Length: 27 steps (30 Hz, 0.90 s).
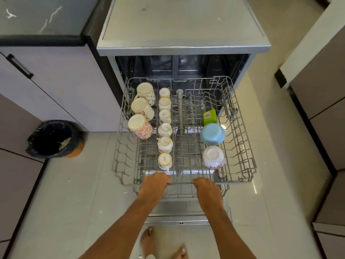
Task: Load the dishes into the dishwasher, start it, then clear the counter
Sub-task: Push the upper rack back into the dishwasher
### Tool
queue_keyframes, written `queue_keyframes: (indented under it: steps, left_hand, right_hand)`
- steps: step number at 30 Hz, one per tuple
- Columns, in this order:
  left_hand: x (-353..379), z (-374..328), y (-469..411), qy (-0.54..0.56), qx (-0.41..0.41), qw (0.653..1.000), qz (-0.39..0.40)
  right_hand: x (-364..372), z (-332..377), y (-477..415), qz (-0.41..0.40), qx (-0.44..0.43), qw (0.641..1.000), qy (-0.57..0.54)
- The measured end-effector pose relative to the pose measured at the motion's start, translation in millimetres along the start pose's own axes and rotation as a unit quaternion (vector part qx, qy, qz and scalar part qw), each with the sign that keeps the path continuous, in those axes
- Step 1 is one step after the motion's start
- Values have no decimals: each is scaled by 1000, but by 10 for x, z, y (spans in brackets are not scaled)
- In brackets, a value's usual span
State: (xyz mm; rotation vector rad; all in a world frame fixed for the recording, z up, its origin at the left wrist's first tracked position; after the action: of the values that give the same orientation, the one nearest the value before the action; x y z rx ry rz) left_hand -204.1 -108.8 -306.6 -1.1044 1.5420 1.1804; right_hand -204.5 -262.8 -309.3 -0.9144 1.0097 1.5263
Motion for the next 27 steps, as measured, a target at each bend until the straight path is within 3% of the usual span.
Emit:
queue_keyframes:
  steps: [10, 18, 27]
  left_hand:
    - [62, -70, -33, -2, 51, 999, 0]
    - [-88, 102, -331, -5, 44, 999, -24]
    - [-219, 204, -757, -5, 57, 997, -54]
  right_hand:
    - [38, 57, -2, 14, -59, 998, 14]
    - [-107, 122, -398, -24, -60, 998, -16]
    - [-90, 161, -860, -21, -81, 996, 41]
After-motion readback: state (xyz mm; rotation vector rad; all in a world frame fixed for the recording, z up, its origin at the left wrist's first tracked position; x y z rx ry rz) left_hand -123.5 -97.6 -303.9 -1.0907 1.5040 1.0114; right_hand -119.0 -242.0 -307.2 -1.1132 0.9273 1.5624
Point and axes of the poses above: each hand's wrist, its own y-axis away from the middle knuckle, its own x-axis out of the palm, z = x × y, the point moved 10 cm from there along -y, towards the middle knuckle, and after that the axes turned 15 degrees about -z, right-handed, at the moved point
